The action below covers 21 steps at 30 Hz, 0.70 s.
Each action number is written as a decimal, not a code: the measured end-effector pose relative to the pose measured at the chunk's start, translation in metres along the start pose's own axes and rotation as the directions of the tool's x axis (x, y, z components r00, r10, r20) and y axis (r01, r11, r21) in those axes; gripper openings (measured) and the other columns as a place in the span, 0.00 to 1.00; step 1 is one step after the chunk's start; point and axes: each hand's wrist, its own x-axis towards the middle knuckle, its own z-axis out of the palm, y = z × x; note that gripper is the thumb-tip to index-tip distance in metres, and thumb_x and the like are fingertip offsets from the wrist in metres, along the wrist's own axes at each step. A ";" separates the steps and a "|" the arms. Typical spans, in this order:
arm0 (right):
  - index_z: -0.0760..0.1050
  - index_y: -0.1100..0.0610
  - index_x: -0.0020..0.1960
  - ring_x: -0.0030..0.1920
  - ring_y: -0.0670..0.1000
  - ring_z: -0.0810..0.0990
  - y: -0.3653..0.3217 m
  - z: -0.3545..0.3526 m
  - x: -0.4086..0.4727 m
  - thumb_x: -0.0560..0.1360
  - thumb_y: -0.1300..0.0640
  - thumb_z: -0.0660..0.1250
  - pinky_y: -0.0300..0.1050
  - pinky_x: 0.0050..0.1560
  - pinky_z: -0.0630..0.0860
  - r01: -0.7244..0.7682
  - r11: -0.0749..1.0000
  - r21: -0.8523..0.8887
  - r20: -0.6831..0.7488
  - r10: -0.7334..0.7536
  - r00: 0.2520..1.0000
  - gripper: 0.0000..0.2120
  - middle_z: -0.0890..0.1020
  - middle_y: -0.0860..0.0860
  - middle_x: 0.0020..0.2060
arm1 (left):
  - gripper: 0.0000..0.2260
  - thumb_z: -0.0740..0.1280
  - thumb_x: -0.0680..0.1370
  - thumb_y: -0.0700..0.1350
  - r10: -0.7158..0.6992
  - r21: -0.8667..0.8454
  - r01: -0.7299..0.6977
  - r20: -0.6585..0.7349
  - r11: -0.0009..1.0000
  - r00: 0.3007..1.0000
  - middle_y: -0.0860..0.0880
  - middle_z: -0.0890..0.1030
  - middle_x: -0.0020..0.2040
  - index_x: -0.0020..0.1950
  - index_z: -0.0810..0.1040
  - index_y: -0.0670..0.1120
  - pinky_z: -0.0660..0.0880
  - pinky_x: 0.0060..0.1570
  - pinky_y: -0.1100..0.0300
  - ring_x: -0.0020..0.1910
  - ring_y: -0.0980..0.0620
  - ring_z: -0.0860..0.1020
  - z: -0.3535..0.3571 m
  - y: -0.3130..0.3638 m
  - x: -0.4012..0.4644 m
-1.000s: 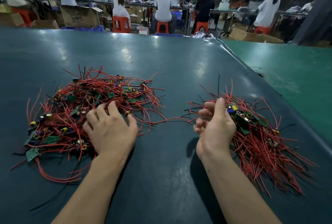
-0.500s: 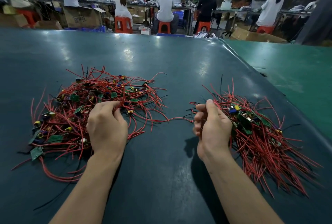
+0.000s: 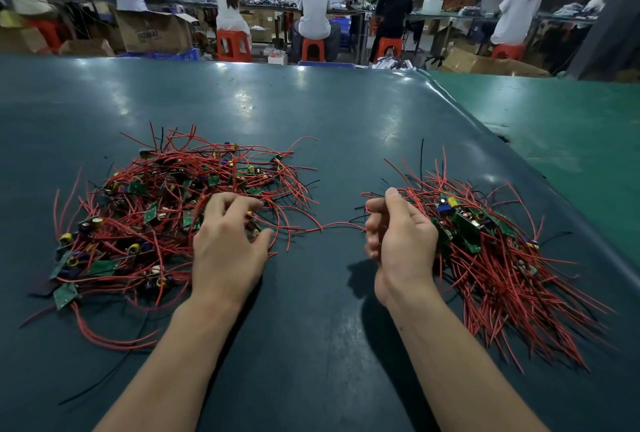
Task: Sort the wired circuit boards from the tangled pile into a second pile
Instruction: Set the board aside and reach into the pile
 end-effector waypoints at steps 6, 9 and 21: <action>0.79 0.57 0.38 0.20 0.45 0.68 0.001 0.002 -0.003 0.81 0.51 0.63 0.34 0.21 0.61 -0.077 0.983 -0.165 0.221 0.113 0.969 0.16 0.77 0.49 0.25 | 0.10 0.72 0.75 0.34 0.436 -0.111 -0.513 -0.395 0.851 0.809 0.40 0.78 0.54 0.56 0.81 0.36 0.72 0.61 0.60 0.56 0.49 0.76 0.002 0.023 -0.008; 0.80 0.55 0.37 0.23 0.48 0.74 0.004 0.008 -0.011 0.78 0.41 0.62 0.35 0.22 0.64 -0.152 0.973 -0.176 0.480 0.219 0.849 0.20 0.79 0.51 0.29 | 0.15 0.70 0.74 0.31 0.602 -0.233 -0.659 -0.273 0.715 0.750 0.38 0.78 0.57 0.60 0.78 0.39 0.74 0.60 0.55 0.59 0.46 0.77 0.010 0.036 -0.022; 0.78 0.58 0.46 0.36 0.47 0.83 0.006 0.004 -0.010 0.77 0.62 0.68 0.38 0.24 0.75 0.161 0.984 -0.076 0.374 -0.121 0.919 0.01 0.86 0.49 0.38 | 0.11 0.71 0.77 0.52 0.176 -0.445 -0.177 -0.043 0.878 0.983 0.52 0.80 0.40 0.47 0.80 0.45 0.75 0.39 0.60 0.36 0.54 0.78 0.021 0.038 -0.024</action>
